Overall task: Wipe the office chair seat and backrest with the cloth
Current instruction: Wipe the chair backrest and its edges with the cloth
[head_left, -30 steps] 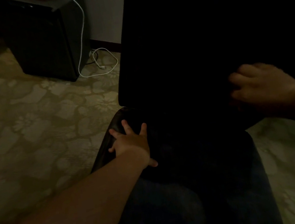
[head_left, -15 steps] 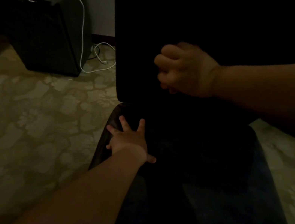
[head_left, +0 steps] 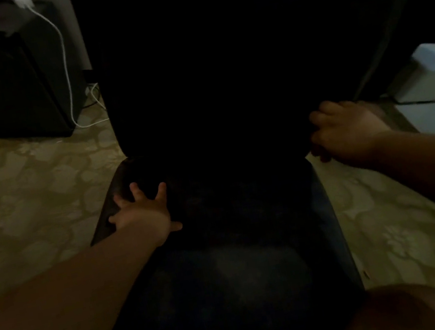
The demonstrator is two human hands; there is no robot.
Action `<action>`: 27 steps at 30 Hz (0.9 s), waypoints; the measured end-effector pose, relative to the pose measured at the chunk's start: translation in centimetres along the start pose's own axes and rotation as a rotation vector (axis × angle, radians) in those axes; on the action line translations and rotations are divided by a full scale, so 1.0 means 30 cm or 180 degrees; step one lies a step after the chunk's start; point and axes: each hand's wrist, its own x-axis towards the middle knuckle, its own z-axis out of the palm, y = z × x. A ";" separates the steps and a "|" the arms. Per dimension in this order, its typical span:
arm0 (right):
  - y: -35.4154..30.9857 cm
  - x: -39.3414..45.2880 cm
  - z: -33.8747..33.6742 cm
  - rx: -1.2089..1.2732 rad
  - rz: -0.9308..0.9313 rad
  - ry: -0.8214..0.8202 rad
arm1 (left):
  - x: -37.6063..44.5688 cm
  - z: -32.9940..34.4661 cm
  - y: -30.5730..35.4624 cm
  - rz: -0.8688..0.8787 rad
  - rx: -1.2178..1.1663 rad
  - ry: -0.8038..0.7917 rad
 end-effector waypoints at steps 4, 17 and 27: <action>-0.042 -0.167 0.097 0.1064 0.0864 0.0033 | -0.035 0.026 -0.016 0.0250 0.0061 0.0156; -0.592 -0.196 0.194 0.2224 0.2009 -0.0204 | -0.102 0.151 -0.205 -0.0120 -0.0838 0.0724; -0.771 -0.167 0.262 0.2380 0.2557 0.0615 | -0.159 0.290 -0.162 -0.0101 -0.0411 0.1557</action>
